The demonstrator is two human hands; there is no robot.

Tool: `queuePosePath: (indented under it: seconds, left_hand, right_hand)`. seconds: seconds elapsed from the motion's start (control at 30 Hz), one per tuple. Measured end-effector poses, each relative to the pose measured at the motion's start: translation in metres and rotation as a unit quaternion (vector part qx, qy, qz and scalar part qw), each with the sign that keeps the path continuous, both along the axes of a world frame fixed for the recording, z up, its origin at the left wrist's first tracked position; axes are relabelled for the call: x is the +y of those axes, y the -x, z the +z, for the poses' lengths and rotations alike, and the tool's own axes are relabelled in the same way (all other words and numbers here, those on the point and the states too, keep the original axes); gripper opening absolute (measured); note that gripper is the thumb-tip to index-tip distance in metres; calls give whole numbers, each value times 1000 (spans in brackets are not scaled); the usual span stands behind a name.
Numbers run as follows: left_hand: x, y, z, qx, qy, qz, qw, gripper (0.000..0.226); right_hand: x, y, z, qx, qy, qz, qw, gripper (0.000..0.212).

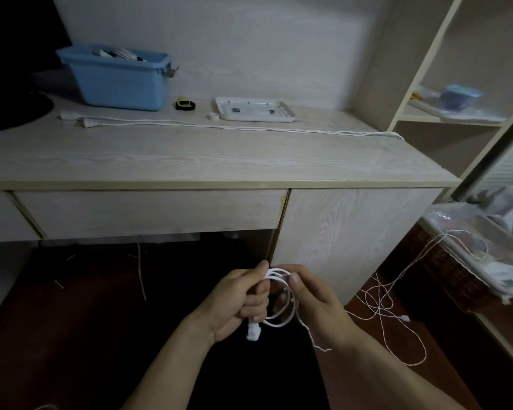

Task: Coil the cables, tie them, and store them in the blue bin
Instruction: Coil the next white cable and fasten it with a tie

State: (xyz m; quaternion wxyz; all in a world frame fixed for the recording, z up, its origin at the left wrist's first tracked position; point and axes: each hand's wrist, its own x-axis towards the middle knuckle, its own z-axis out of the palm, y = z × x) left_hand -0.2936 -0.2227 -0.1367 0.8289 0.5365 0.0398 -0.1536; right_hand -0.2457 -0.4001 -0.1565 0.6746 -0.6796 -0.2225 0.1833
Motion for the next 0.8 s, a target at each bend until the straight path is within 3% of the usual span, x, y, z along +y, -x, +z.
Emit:
queuePosePath:
  seconds: [0.17,0.27,0.37,0.6,0.7,0.8]
  left_hand:
    - [-7,-3,-6,14,-61,19,998,45]
    - [-6,-2,-7,16,-41,-22,999,37]
    - [-3,-1,-9,22,-60,-88,994,30]
    - [-1,2,-12,22,35,-134,990,22]
    - [3,5,-9,18,47,-111,993,24]
    - [3,4,-3,8,90,-27,996,27]
  right_hand:
    - [-3,0,5,57,-12,6,998,46]
    - [-6,-2,9,71,-35,-43,996,29]
    - [-8,-4,13,77,-38,-100,991,29]
    - [-5,1,18,33,-77,-127,988,29]
    - [-7,1,21,47,-71,-105,991,30]
    - [-7,1,20,91,-63,-62,992,34]
